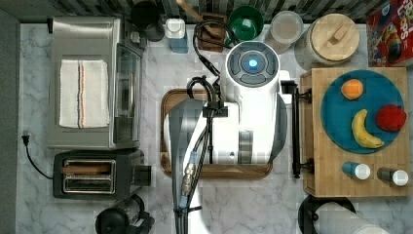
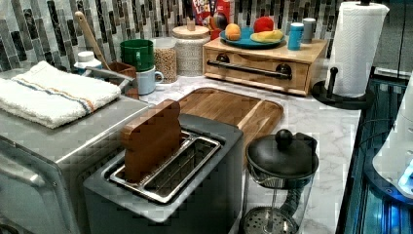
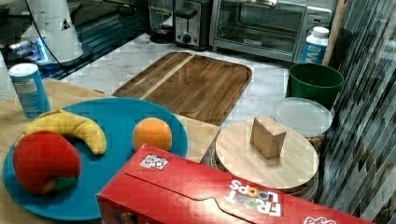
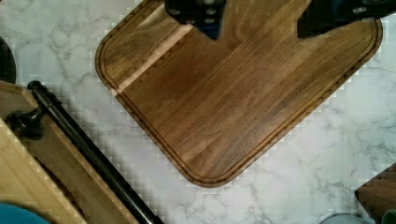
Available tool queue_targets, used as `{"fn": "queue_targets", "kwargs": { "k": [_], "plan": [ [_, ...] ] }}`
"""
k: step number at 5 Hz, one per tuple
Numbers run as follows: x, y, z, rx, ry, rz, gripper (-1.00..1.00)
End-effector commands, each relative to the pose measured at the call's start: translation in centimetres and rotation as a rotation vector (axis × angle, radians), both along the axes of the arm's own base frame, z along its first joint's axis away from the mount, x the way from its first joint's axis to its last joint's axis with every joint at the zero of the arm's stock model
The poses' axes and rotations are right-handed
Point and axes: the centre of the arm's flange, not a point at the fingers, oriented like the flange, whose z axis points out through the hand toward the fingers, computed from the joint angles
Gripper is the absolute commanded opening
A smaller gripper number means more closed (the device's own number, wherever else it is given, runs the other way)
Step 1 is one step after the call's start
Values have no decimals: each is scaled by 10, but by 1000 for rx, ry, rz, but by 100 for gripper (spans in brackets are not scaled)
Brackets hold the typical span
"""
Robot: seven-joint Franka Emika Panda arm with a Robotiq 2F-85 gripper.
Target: Open the drawer.
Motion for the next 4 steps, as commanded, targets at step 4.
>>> {"fn": "queue_targets", "kwargs": {
  "k": [4],
  "plan": [
    [-17,-12,-23,42,5,244,100]
  ]
}}
